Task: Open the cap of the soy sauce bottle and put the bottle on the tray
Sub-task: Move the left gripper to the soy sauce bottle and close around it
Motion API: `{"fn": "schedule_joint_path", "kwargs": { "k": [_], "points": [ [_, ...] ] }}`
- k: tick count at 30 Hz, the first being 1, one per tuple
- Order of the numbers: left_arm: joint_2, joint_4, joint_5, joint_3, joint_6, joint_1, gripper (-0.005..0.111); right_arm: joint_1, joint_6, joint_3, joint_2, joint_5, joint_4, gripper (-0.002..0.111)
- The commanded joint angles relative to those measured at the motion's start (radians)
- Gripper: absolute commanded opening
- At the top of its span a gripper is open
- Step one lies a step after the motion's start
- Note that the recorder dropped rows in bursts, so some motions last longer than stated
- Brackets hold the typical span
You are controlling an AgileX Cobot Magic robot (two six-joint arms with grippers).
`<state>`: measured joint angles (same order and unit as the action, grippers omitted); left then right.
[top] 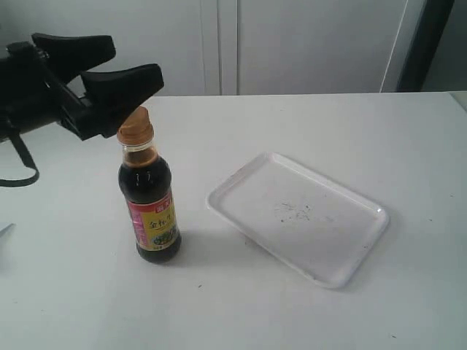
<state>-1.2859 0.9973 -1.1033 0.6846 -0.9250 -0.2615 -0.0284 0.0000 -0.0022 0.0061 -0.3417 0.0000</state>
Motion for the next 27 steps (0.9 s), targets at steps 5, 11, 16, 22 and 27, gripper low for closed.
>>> {"fn": "schedule_joint_path", "kwargs": {
  "k": [5, 11, 16, 22, 27],
  "points": [
    [-0.115, -0.002, -0.037, 0.026, 0.041, -0.01, 0.105, -0.003, 0.005, 0.002, -0.006, 0.005, 0.0, 0.0],
    [-0.235, -0.009, -0.118, 0.026, 0.096, -0.01, 0.105, -0.003, 0.0, 0.002, -0.006, 0.006, 0.0, 0.0],
    [-0.27, 0.005, -0.118, 0.021, 0.118, -0.01, 0.105, -0.003, 0.0, 0.002, -0.006, 0.006, 0.0, 0.0],
    [-0.274, -0.055, -0.118, -0.06, 0.247, -0.008, 0.105, -0.003, 0.0, 0.002, -0.006, 0.005, 0.0, 0.0],
    [-0.304, -0.069, -0.118, -0.077, 0.252, -0.008, 0.105, -0.003, 0.0, 0.002, -0.006, 0.005, 0.0, 0.0]
  ]
}}
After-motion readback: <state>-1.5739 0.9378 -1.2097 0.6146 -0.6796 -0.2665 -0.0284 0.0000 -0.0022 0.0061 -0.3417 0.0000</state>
